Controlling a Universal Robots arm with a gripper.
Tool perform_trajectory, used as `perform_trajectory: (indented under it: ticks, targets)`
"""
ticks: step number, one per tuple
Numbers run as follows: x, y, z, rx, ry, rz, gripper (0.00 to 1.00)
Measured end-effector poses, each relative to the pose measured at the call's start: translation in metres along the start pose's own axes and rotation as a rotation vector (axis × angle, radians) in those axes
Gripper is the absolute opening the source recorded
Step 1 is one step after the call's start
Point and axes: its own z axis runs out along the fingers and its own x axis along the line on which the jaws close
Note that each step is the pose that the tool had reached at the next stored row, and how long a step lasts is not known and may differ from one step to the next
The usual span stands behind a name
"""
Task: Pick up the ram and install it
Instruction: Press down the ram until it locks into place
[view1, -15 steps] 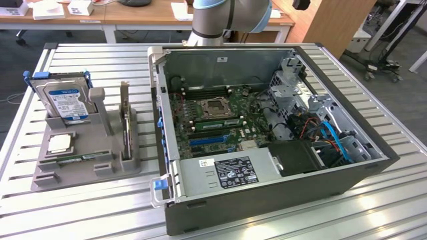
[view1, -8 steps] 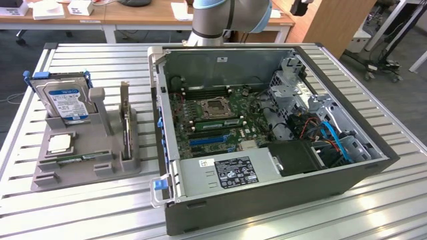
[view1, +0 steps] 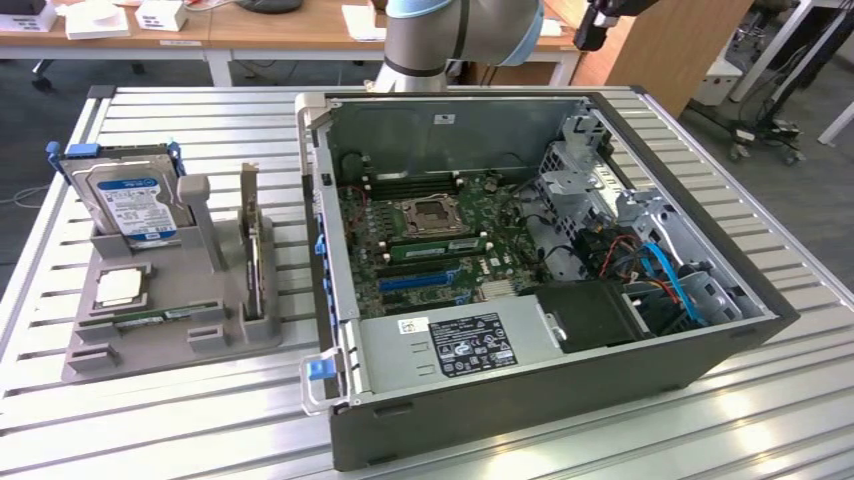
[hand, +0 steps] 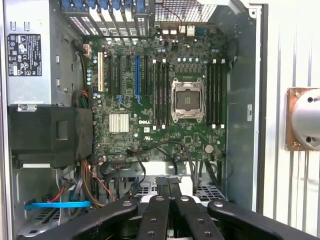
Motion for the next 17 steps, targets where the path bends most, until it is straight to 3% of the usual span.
perform_trajectory:
  ticks: [17]
  targets:
    - [0.001, -0.0005, 0.0309, -0.0001, 0.0001, 0.0, 0.1]
